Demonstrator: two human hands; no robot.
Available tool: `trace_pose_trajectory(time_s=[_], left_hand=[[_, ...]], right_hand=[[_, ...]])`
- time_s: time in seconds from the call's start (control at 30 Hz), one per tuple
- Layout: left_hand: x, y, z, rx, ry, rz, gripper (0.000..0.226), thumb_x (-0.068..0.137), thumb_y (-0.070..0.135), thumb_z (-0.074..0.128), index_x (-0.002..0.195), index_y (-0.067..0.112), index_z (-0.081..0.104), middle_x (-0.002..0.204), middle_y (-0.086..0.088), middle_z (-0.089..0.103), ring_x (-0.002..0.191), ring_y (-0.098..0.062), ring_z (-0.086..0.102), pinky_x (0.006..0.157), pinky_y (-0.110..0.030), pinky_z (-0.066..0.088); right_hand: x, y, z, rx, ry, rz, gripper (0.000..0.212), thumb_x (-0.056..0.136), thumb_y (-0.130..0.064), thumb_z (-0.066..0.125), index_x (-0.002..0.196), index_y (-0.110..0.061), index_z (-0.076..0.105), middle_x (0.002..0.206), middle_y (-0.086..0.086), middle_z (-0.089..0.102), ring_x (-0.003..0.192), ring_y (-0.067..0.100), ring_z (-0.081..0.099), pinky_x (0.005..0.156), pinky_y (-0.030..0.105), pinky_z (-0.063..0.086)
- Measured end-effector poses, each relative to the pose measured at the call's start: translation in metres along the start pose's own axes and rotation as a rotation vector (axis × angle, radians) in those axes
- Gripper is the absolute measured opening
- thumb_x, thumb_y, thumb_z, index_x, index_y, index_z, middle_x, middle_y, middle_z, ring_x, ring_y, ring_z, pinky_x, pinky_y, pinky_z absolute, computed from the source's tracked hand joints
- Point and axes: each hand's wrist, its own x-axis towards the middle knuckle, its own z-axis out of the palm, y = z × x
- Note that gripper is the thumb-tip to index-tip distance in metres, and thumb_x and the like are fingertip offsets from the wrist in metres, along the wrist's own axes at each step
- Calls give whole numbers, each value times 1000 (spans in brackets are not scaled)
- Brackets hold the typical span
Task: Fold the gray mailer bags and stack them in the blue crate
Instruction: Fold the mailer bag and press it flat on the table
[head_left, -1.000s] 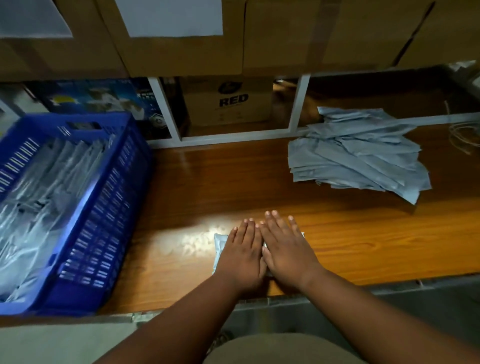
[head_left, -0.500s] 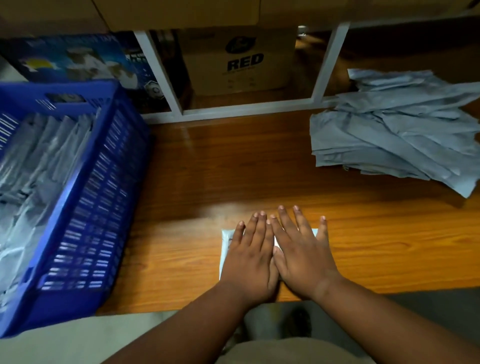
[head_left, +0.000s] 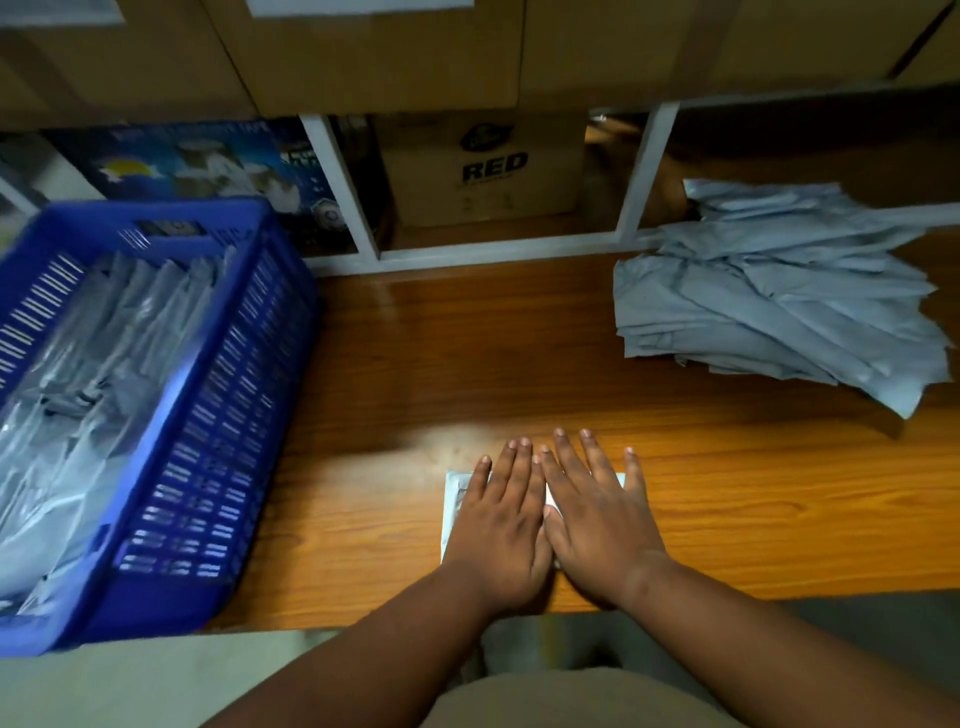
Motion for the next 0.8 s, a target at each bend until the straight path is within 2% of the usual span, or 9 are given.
trace_pose_trajectory(time_s=[0.17, 0.23, 0.33, 0.4, 0.5, 0.63, 0.8], left_hand=[[-2, -19, -13, 55, -61, 42, 79, 105, 53, 27, 170, 12, 8, 177, -12, -1, 165, -26, -6, 130, -54, 10], [-8, -27, -18, 84, -64, 18, 79, 106, 57, 21, 170, 14, 6, 177, -12, -2, 164, -26, -7, 131, -55, 6], [-19, -36, -15, 90, -16, -31, 76, 107, 54, 22, 171, 15, 9, 178, -10, 0, 164, -24, -9, 130, -56, 6], [-23, -41, -11, 78, 1, -51, 72, 108, 50, 24, 171, 17, 10, 178, -8, 3, 164, -22, -9, 130, -56, 9], [-20, -51, -15, 79, -3, -21, 72, 108, 47, 20, 171, 16, 1, 178, -7, -1, 164, -20, -13, 131, -54, 6], [-16, -63, -15, 72, 16, 38, 76, 105, 46, 26, 170, 13, 6, 178, -10, 4, 165, -23, -7, 131, -54, 10], [-13, -62, -11, 83, -13, -3, 82, 104, 47, 31, 170, 10, -2, 177, -18, -7, 163, -29, -15, 131, -56, 4]], right_hand=[[3, -1, -7, 17, -34, -6, 72, 105, -65, 12, 171, -35, 5, 179, -5, -10, 164, 24, -14, 124, 71, -5], [4, -6, -7, 6, -27, -15, 72, 106, -66, 14, 171, -34, 8, 179, -3, -8, 165, 24, -12, 123, 71, -8], [7, -25, -2, -33, 24, -96, 69, 108, -58, 21, 170, -27, 23, 179, 5, 11, 166, 25, 3, 125, 73, -1], [11, -37, 4, -28, 29, -130, 67, 107, -53, 24, 170, -28, 21, 178, 5, 16, 165, 25, 7, 126, 71, 3], [22, -41, 6, -12, 52, -117, 69, 108, -56, 23, 171, -32, 11, 179, 4, 10, 166, 26, 4, 127, 68, 3], [28, -41, 10, 4, 82, -110, 74, 107, -65, 24, 172, -31, 12, 179, 5, 10, 166, 28, 4, 128, 66, 4], [31, -39, 14, -12, 98, -113, 77, 106, -65, 25, 172, -28, 11, 179, 6, 8, 166, 28, 2, 128, 66, 4]])
